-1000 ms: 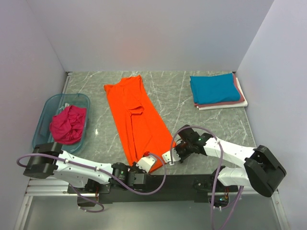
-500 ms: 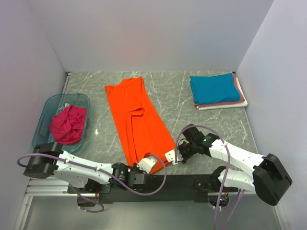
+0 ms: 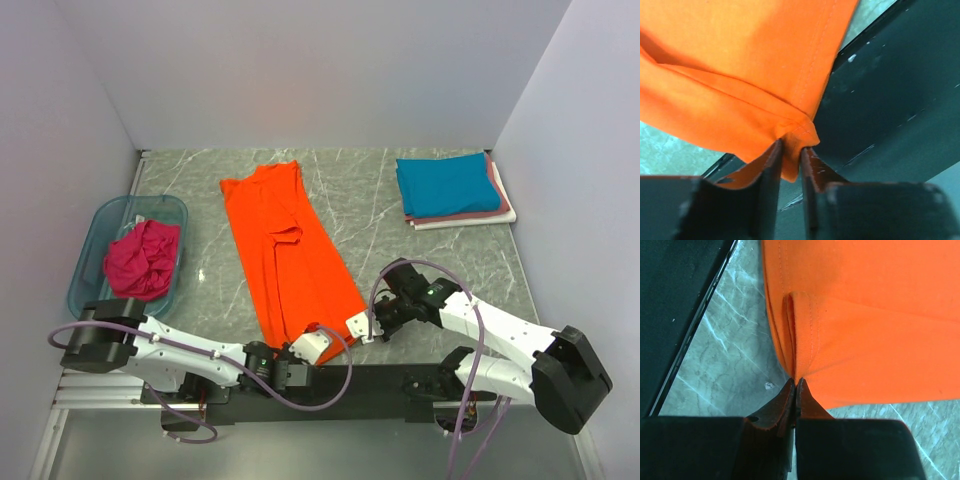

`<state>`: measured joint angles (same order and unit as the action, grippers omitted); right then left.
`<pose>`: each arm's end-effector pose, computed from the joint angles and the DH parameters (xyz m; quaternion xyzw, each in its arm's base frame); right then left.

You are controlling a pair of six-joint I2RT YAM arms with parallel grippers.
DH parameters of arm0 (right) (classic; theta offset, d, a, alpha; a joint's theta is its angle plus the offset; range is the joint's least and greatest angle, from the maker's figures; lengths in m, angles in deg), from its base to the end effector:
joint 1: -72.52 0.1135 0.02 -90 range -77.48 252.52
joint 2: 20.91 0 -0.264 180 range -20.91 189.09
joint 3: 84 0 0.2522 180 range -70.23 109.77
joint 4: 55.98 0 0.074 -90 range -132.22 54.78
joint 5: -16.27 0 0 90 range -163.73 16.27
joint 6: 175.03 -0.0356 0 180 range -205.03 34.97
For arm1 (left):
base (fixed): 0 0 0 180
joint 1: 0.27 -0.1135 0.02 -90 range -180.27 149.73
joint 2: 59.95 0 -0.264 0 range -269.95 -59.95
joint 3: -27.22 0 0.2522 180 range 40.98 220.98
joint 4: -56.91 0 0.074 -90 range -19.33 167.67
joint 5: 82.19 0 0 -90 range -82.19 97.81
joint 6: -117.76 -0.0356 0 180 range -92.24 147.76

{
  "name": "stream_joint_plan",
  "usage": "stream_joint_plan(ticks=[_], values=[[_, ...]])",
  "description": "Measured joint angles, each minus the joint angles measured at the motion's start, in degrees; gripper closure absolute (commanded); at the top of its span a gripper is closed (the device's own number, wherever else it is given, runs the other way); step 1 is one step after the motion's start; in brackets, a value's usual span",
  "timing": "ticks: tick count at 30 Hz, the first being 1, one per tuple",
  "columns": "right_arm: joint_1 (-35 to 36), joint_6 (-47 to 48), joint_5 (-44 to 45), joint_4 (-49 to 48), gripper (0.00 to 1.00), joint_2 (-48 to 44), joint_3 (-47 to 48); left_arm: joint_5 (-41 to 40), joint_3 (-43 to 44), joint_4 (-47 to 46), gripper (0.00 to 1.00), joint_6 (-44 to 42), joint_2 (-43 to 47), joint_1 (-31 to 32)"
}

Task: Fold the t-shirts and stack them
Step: Fold the tshirt

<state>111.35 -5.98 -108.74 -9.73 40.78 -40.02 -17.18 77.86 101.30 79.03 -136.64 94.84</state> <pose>0.1277 0.1290 0.1765 -0.8309 0.4213 0.2013 0.3025 -0.0047 -0.2218 0.1595 0.3251 0.9063 -0.0971 0.2521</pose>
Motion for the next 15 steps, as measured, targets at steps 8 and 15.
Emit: stream_joint_plan(ticks=[8, 15], values=[[-0.22, 0.04, 0.00, 0.13, 1.00, 0.02, -0.02, -0.22, 3.21, 0.72, 0.62, -0.11, -3.89, -0.02], [-0.50, 0.04, -0.17, 0.15, 1.00, 0.00, -0.31, -0.92, 5.57, 2.78, 0.73, 1.14, -6.54, 0.02]])
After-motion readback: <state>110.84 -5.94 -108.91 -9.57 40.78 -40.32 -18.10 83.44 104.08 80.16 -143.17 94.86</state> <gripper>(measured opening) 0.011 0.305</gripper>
